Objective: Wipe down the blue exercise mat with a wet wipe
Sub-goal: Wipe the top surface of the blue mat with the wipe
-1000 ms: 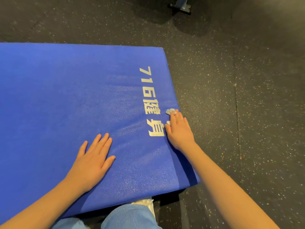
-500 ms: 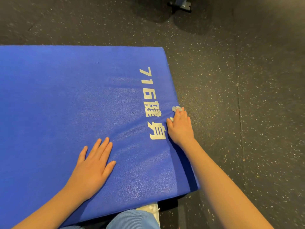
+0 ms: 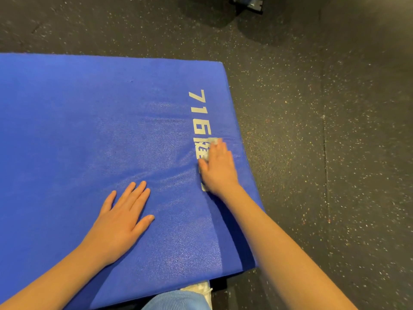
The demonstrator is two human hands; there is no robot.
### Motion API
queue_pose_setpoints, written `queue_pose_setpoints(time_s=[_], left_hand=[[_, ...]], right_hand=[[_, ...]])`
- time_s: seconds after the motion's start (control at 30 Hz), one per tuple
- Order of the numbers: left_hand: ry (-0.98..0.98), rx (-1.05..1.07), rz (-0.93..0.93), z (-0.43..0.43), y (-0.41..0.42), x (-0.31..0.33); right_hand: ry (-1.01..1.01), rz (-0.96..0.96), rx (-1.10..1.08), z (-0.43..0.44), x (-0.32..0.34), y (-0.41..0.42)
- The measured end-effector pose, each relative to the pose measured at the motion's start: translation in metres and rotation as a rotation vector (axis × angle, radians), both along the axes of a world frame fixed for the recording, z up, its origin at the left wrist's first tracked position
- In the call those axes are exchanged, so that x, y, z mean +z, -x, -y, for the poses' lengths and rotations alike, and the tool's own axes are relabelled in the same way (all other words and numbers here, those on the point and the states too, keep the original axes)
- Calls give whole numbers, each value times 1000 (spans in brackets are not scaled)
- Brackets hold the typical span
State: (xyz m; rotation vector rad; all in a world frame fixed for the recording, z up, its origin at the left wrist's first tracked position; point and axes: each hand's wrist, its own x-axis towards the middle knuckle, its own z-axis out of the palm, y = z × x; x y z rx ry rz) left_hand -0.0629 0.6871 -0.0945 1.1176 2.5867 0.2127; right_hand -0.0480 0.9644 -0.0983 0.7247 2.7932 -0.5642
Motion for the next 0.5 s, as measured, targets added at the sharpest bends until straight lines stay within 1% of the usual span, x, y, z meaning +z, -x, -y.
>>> queue_pose_setpoints(time_s=[0.07,0.1,0.13,0.17,0.23,0.3,0.33,0.37,0.4,0.47,0.5], left_hand=[[24,-5,-20,-2,-1,2],[32,-11,-27,-2,-1,2],[37,-19,-28,-2,-1,2],[43,-26,-24,-2,0,2],[47,-40,-32,-1,4,2],[61,-61,-50,-2,9,3],[66,-66,-54,-3,11,3],[63,-61,-50,-5,14,4],[55,-52,-40,-6,17,4],[50,-38,-31,-9,18,3],[51,-39,-38,-9,18,2]], right_hand=[[50,-34,253,21,3,-13],[49,-37,342,21,4,-19],[16,-49,385,12,3,-19],[-32,-46,369,-1,1,-14],[-90,-2,189,-28,-2,3],[-98,42,11,-42,-4,21],[-99,36,-19,-38,-5,28],[-96,12,12,-28,-5,31],[-80,-19,103,-16,-6,31],[-37,-46,372,9,-3,21],[-19,-34,464,15,0,14]])
